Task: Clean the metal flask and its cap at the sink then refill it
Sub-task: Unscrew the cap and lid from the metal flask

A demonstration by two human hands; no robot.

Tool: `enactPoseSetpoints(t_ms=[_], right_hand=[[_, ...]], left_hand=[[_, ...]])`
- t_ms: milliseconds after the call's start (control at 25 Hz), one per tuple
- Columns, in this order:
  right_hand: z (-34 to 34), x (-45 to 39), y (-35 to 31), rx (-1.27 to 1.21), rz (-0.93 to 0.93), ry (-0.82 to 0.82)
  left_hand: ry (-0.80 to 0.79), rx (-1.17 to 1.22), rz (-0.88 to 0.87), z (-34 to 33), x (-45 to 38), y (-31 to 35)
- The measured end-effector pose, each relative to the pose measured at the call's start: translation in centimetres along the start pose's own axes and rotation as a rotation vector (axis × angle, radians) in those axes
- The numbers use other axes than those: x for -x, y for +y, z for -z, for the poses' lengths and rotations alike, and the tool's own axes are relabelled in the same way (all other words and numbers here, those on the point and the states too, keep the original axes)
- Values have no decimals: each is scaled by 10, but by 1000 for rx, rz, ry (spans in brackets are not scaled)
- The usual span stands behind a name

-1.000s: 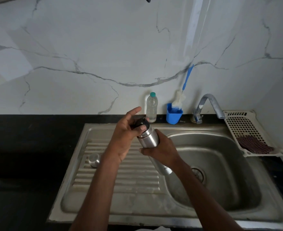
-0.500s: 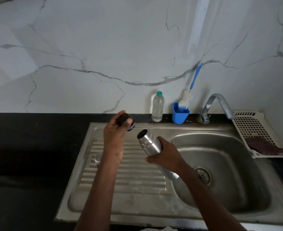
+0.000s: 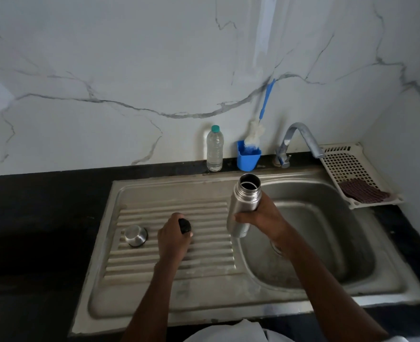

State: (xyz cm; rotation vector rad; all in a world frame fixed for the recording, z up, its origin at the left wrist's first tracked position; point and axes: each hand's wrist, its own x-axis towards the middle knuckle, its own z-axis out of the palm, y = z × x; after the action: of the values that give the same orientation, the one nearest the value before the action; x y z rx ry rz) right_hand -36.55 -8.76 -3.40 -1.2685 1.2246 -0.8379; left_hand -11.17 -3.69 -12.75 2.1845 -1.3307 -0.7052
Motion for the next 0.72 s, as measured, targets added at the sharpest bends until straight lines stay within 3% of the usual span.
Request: enactPoseSetpoints(t_ms=[120,240,320,400,480,560,720], right_hand=[[5,4,7,-65,-1,62],[17,2,13,-6,-18,-14],[31,4,22,67,-40,3],[48,2,32,218,-107,99],[65,2,37,530,-166,145],[84,5,42,855,-248,173],[123,2,53,1171,-466,39]], left_hand=[[5,-15,-18,-4,-1,-4],[-26,-111,-23,-10,-5,-5],[35,-191,-95,-15,-4,0],[145,-209,-247,-24,-2,16],[193,-203,-412,-40,8,41],[62,-207,-516,-64,17,66],[-250,-363,-413,-114,13,80]])
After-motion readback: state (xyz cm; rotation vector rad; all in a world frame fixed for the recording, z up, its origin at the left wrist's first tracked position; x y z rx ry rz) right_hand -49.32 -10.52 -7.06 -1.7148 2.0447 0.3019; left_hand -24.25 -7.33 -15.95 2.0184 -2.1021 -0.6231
